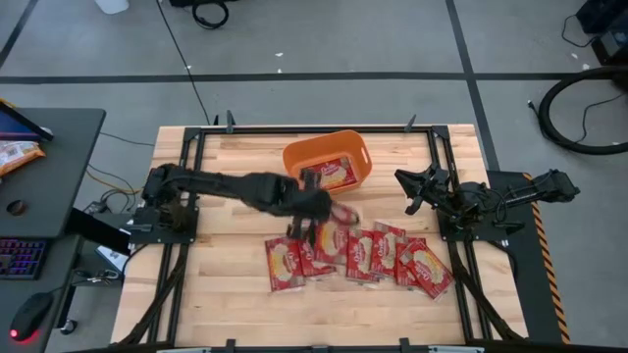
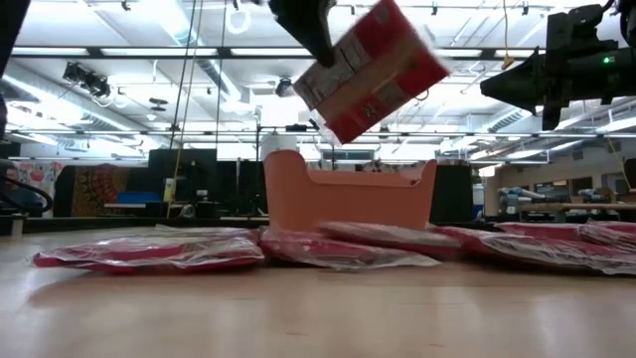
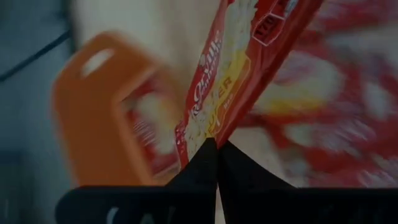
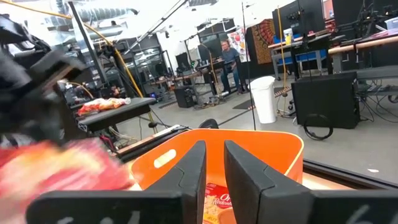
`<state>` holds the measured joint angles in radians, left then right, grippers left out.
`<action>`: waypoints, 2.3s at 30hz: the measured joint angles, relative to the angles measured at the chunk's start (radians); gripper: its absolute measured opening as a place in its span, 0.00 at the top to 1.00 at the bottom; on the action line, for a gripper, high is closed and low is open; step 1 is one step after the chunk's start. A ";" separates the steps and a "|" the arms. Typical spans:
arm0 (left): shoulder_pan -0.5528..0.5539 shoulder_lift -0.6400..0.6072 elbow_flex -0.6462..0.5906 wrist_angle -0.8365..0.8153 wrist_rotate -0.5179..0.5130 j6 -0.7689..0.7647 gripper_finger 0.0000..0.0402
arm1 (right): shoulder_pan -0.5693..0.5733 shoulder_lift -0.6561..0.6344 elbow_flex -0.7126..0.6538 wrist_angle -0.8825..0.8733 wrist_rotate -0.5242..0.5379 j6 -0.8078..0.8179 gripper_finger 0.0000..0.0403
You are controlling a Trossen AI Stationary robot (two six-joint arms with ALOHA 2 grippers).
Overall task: Sort popcorn bags into baskets
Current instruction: Put the red popcorn bag into the orange bin
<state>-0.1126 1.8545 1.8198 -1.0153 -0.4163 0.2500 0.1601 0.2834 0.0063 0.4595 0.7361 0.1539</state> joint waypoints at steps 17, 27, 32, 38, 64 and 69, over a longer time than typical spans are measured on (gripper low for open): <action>0.347 0.014 -0.213 0.268 0.036 -0.366 0.98 | 0.000 0.000 0.000 0.003 -0.001 0.000 0.85; 0.374 0.111 -0.223 0.323 0.059 -0.361 0.98 | 0.000 0.001 0.000 0.009 -0.004 0.000 0.85; 0.373 0.134 -0.219 0.340 0.002 -0.372 0.95 | 0.000 0.008 0.000 0.025 -0.007 0.000 0.85; 0.367 0.135 -0.220 0.340 0.017 -0.393 0.82 | 0.000 0.011 0.000 0.018 -0.008 0.000 0.85; -0.051 0.112 -0.468 0.586 0.114 0.634 0.64 | 0.000 0.011 0.000 0.018 -0.004 0.000 0.85; -0.071 0.112 -0.572 0.750 0.102 0.815 0.53 | 0.000 0.011 0.000 0.018 -0.004 0.000 0.85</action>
<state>-0.1833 1.9663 1.2478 -0.2656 -0.3145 1.0649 0.1604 0.2943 0.0063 0.4774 0.7322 0.1539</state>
